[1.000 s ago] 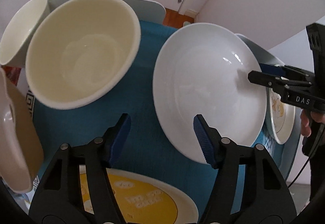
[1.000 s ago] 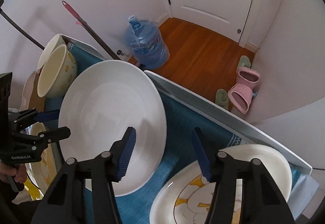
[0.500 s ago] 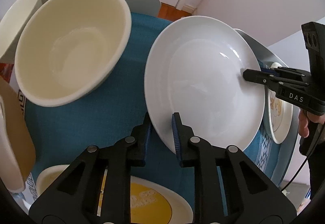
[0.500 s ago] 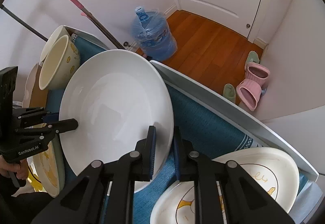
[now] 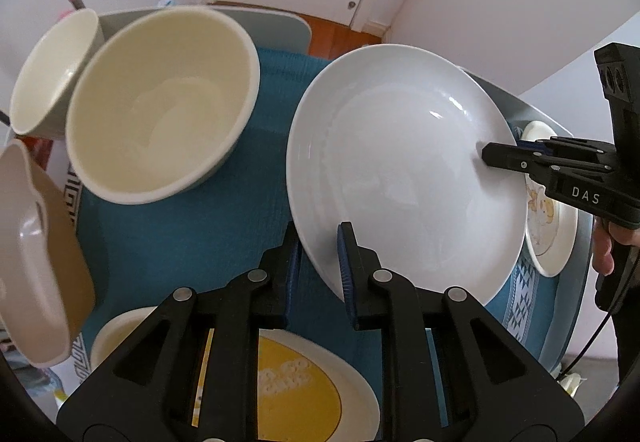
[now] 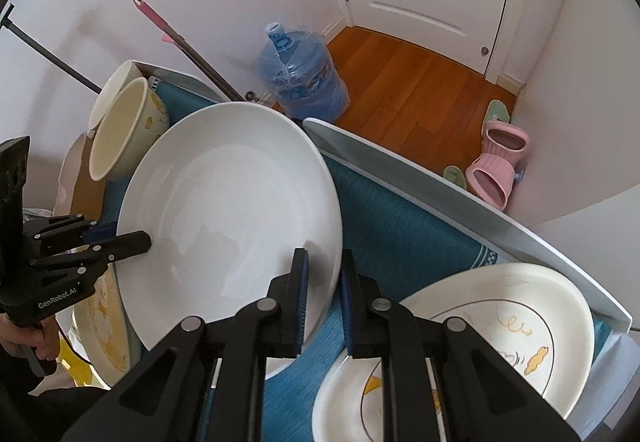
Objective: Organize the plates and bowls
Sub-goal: 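Grasp the rim of the plain white plate with both grippers, then lower the plain white plate onto the yellow duck plate and open both grippers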
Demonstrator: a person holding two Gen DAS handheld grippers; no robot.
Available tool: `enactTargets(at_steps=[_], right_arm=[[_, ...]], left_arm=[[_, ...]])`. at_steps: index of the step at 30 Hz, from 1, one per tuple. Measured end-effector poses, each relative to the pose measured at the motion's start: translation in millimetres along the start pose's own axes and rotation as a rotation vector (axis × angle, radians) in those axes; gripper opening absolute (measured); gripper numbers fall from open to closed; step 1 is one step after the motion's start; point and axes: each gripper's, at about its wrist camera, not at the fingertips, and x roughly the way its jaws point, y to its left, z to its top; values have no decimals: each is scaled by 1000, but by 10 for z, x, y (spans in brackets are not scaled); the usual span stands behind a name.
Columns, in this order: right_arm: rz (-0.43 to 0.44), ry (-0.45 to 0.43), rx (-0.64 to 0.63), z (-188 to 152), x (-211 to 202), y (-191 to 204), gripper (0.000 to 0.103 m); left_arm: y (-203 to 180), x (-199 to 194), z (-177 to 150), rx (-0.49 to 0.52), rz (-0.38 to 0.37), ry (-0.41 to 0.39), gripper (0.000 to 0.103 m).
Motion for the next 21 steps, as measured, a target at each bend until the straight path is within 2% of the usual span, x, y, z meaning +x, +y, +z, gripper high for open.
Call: enactTargets(at_steps=[10,13,21], right_arm=[[5,-57,-20,-102,-348,183,14],[6,-81,-45,-168,-515,345,14],[15,-148,-89,-465,-861,933,14]], left_arm=[[7,-570,-169,16,17,-95,16],[28,-821,-317,2,24,-133,16],[247,-1253,-701,-22,31,-170,16]])
